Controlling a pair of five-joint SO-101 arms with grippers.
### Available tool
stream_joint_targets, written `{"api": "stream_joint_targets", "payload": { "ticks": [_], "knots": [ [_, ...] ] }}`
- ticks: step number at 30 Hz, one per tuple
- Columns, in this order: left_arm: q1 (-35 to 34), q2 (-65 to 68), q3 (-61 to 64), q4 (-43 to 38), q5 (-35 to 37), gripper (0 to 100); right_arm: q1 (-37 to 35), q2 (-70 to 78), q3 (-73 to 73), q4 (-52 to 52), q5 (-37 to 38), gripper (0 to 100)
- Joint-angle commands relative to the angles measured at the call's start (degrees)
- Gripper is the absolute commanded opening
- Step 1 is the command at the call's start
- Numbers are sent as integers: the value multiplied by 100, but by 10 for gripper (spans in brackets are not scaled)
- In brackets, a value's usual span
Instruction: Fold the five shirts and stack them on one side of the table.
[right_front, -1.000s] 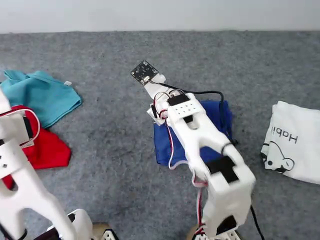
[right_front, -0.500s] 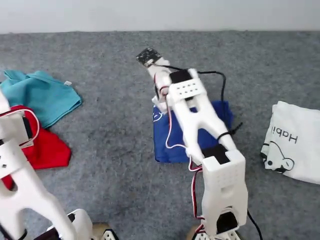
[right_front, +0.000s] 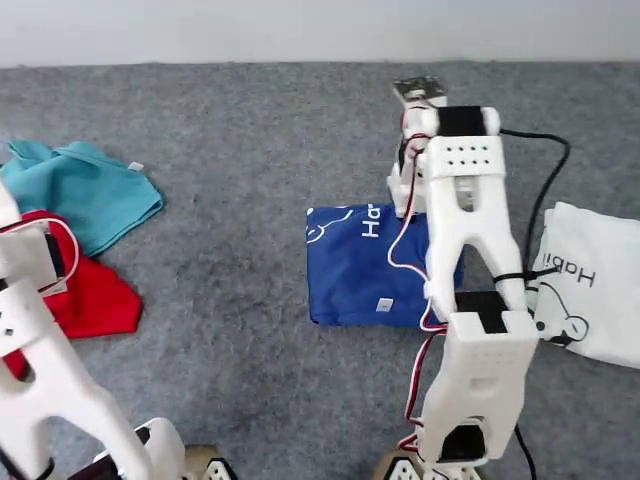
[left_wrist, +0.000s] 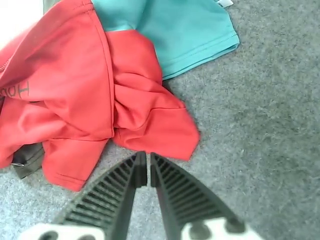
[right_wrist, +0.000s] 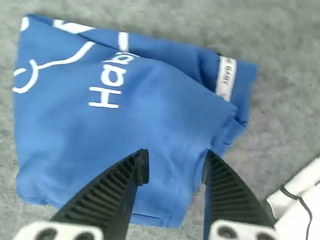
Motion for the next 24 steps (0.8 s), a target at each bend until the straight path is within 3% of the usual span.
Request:
{"api": "stream_joint_targets", "payload": {
  "ticks": [1,17,22,24],
  "knots": [
    [-18,-88,-22,105,-53,22,312,-356,-220,40,-70,190],
    [-18,-132,655,105,-53,22,268,796,-211,-822,-35,184],
    [-18,-132,646,97,-53,22,286,1042,-220,-1209,-26,14],
    [-18,-132,646,97,-53,22,321,1051,-229,-1262,-26,19]
  ]
}}
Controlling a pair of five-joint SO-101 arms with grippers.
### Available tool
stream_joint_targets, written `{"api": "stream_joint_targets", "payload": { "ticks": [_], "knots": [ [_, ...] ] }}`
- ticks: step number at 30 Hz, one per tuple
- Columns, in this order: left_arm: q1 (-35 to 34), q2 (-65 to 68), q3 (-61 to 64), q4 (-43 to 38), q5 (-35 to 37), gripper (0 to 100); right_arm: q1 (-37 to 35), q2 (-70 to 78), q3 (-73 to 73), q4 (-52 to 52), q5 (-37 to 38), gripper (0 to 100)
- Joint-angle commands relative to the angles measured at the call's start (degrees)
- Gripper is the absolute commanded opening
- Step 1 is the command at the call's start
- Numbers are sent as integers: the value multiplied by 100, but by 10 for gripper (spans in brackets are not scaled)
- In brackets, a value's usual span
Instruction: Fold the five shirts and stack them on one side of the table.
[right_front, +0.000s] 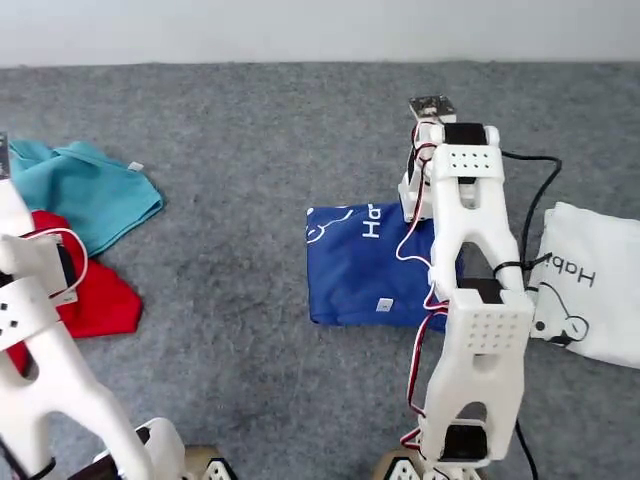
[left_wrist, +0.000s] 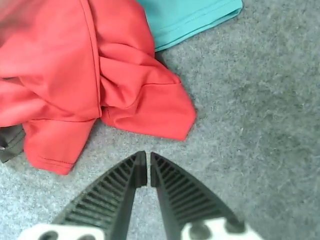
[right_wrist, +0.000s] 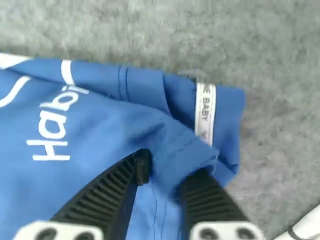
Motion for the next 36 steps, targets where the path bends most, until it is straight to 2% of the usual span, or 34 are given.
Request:
{"api": "stream_joint_targets", "payload": {
  "ticks": [1,6,16,19,24,27,32,34,36],
  "knots": [
    [-18,-132,-31,97,-53,22,48,-66,-246,-154,9,23],
    [-18,-141,-57,97,-53,22,233,-22,-536,-224,589,9],
    [-18,-141,-57,97,-53,22,488,163,-835,-1033,1916,15],
    [-18,-141,-57,97,-53,22,444,365,-835,-1007,1943,24],
    [-18,-141,-57,97,-53,22,435,303,-1073,-303,1881,177],
    [-18,-141,-57,97,-53,22,435,127,-1521,207,1486,213],
    [-18,-141,-57,97,-53,22,268,-75,-2330,1077,1178,203],
    [-18,-141,-57,97,-53,22,92,-57,-2541,1534,1178,153],
    [-18,-141,-57,97,-53,22,-57,-75,-2462,1684,1187,61]
  ]
}}
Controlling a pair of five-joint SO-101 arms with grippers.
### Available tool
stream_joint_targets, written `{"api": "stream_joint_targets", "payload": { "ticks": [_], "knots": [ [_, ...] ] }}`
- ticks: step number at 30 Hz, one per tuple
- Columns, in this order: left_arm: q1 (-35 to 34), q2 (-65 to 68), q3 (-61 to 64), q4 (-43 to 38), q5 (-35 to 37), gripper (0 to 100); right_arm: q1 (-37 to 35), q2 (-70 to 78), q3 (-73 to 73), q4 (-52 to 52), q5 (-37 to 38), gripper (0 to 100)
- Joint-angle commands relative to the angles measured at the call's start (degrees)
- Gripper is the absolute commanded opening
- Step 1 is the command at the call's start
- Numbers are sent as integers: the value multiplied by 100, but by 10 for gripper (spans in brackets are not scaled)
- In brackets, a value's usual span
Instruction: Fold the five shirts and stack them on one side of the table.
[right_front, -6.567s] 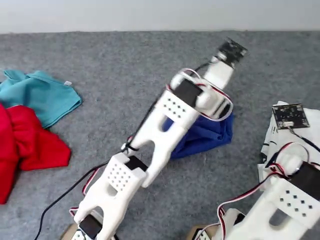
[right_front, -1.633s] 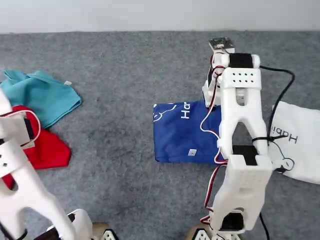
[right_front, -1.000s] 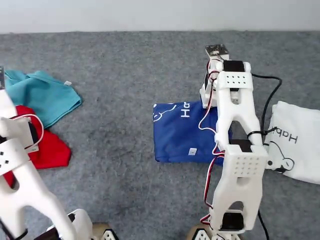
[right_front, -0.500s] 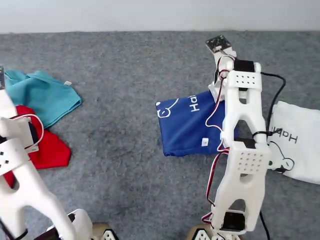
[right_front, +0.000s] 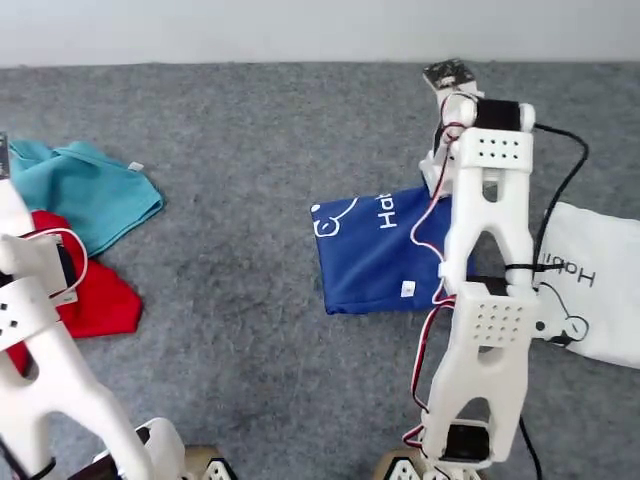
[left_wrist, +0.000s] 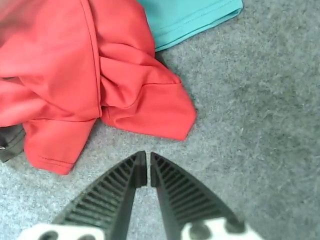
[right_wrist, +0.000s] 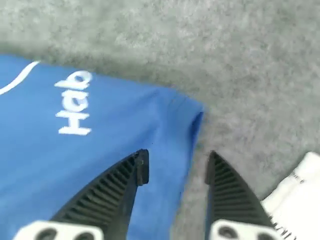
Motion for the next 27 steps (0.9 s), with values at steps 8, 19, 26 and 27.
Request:
{"api": "stream_joint_targets", "payload": {
  "ticks": [8,19,26,27],
  "knots": [
    [-18,-141,-57,105,-53,22,127,-127,791,-110,-18,9],
    [-9,-141,-40,97,-53,22,163,769,-818,101,264,10],
    [-9,-141,-40,97,-62,22,-84,1411,-1969,-884,290,11],
    [-9,-141,-40,97,-62,22,-22,1640,-1969,-1068,290,11]
  ]
}}
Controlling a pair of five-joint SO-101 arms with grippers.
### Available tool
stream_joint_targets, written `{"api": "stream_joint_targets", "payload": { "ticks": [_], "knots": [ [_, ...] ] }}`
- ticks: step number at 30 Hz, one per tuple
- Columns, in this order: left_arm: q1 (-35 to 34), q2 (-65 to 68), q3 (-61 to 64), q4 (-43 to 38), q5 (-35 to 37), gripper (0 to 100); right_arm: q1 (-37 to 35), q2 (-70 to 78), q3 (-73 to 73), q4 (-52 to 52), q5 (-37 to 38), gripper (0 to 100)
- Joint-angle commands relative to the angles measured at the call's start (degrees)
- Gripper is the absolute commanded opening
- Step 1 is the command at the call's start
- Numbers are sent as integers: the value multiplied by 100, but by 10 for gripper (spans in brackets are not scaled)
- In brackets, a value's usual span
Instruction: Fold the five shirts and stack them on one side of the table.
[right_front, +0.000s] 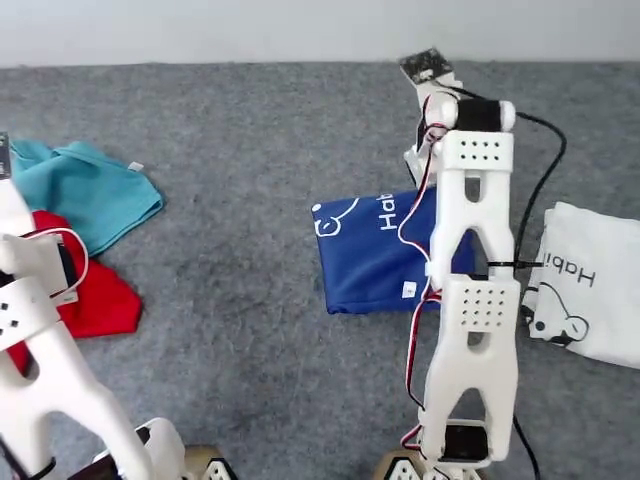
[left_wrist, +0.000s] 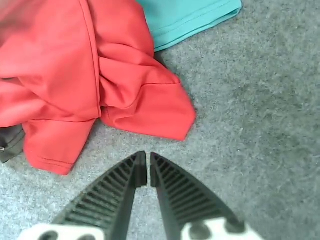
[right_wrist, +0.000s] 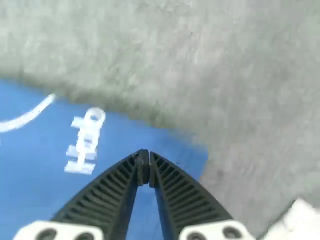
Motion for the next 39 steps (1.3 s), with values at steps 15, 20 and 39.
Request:
{"api": "stream_joint_targets", "payload": {
  "ticks": [15,20,39],
  "knots": [
    [-9,-141,-48,97,-70,22,22,892,-2207,936,-26,16],
    [-26,-141,-57,97,-457,22,198,338,-1389,919,-624,152],
    [-26,-141,-31,97,-431,21,31,-1244,2866,611,-1908,291]
  ]
}}
